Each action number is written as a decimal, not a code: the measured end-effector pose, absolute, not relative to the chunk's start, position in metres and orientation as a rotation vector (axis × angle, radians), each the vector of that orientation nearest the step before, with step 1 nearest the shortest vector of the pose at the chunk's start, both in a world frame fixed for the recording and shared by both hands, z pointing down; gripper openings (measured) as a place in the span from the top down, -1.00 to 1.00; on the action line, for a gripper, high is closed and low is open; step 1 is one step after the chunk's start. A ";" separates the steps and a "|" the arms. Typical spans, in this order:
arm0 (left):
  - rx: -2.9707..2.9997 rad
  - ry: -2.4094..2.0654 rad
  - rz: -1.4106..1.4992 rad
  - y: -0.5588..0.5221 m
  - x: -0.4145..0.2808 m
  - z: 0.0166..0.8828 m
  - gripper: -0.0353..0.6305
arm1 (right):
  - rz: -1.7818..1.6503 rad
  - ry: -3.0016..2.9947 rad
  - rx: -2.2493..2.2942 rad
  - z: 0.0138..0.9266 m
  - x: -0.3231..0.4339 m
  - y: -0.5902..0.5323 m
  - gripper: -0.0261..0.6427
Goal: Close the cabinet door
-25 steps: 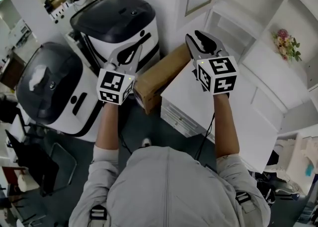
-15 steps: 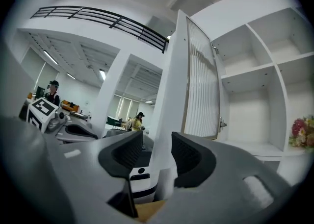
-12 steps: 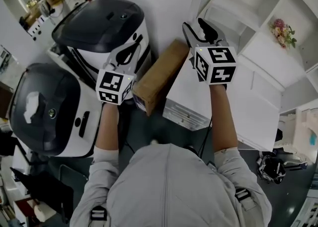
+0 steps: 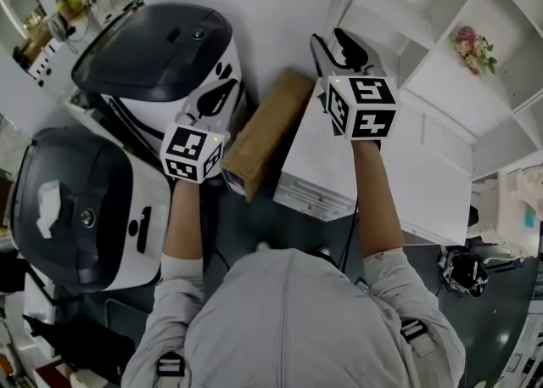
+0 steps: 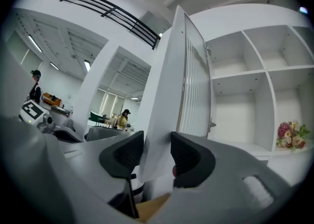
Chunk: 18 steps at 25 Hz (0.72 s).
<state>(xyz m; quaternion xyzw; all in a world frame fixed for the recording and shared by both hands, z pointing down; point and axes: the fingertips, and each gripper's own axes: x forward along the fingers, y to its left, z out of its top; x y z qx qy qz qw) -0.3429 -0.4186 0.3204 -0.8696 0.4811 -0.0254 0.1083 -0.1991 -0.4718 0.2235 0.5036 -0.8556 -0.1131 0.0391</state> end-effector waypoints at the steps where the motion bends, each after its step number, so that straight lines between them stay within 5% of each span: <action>1: -2.571 1.421 -0.061 -0.421 -0.343 0.321 0.84 | -0.338 -2.628 1.542 0.224 -0.198 -0.471 0.40; 18: -2.749 1.222 0.053 -0.440 -0.259 0.317 0.84 | -0.225 -2.578 1.694 0.228 -0.064 -0.452 0.68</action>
